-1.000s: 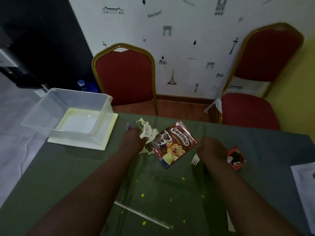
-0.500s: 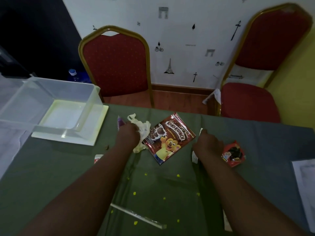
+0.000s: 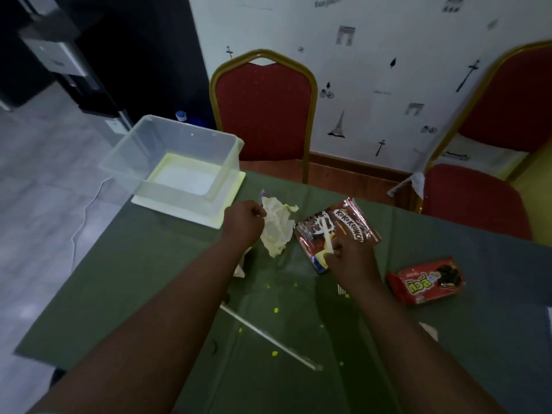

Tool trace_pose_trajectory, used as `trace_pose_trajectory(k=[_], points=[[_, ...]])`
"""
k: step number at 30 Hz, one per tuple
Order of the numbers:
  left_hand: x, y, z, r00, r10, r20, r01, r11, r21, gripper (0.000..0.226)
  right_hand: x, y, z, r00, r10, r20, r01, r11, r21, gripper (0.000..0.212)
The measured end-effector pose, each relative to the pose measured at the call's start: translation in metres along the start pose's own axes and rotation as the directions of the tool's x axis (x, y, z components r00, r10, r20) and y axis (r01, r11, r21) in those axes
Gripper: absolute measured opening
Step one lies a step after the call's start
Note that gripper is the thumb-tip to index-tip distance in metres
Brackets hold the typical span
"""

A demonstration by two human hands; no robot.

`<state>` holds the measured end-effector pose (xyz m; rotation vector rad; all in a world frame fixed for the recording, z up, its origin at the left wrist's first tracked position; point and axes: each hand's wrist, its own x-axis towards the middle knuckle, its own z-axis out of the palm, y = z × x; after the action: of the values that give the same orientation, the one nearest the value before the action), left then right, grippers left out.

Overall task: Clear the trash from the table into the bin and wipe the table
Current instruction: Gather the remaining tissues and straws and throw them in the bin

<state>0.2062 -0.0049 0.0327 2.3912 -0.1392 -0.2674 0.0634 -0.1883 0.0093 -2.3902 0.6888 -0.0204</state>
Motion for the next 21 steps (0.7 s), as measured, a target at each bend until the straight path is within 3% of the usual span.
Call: trace_pose_trajectory(k=[4,8,12,14,17,21], points=[[-0.012,-0.014,-0.008,0.998,-0.016,0.068,0.013,0.999,0.037,0.038,-0.020,-0.015,0.018,1.000,-0.020,0.024,0.018,0.997,0.071,0.013],[-0.019,-0.030,-0.008,0.975,0.036,0.220,-0.082,0.975,0.207,0.025,-0.025,-0.018,0.030,0.999,0.001,0.052,-0.003,0.999,0.045,0.009],[-0.029,-0.045,-0.003,0.926,0.059,0.372,-0.206,0.907,0.368,0.060,-0.026,-0.019,0.038,0.998,0.032,0.058,-0.036,0.998,0.059,0.005],[-0.033,-0.049,0.000,0.907,0.077,0.414,-0.288,0.831,0.476,0.060,-0.025,-0.021,0.040,0.997,0.040,0.059,-0.044,0.997,0.065,0.006],[-0.034,-0.056,0.001,0.900,0.096,0.425,-0.331,0.785,0.524,0.039,-0.025,-0.022,0.043,0.997,0.054,0.053,-0.058,0.996,0.073,0.008],[-0.039,-0.060,-0.006,0.947,0.152,0.285,-0.257,0.888,0.381,0.034,-0.028,-0.022,0.044,0.998,0.025,0.060,-0.029,0.998,0.059,0.009]])
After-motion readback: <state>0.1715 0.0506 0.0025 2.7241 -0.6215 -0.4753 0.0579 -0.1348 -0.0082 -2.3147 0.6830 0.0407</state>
